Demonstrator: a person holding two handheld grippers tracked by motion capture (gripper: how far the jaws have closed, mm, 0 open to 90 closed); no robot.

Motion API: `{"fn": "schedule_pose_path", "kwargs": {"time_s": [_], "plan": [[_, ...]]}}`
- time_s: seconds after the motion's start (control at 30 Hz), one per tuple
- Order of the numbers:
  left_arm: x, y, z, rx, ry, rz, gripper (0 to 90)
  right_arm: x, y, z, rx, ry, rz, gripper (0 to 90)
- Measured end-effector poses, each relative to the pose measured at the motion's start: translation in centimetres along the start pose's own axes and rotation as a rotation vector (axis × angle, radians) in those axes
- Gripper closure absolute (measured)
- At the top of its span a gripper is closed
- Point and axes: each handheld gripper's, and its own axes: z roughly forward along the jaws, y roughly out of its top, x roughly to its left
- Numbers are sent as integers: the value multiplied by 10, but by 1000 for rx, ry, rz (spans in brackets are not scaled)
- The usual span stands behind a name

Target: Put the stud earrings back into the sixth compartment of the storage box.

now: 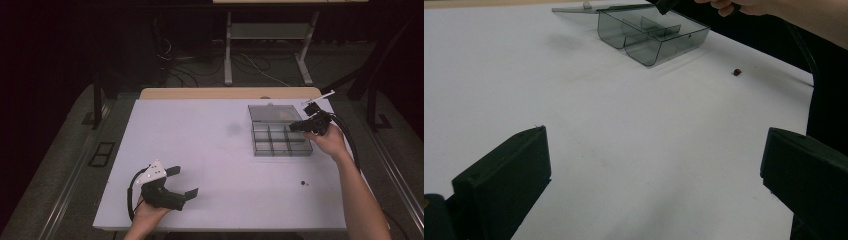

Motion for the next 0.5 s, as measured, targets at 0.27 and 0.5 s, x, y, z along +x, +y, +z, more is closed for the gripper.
{"fn": "schedule_pose_path", "kwargs": {"time_s": [0.27, 0.5], "plan": [[-1, 0, 0, -3, -2, -5, 0, 4, 1, -5, -17, -15, -15, 675], [-2, 0, -1, -7, -4, -4, 0, 19, 1, -29, -39, -17, -22, 516]]}}
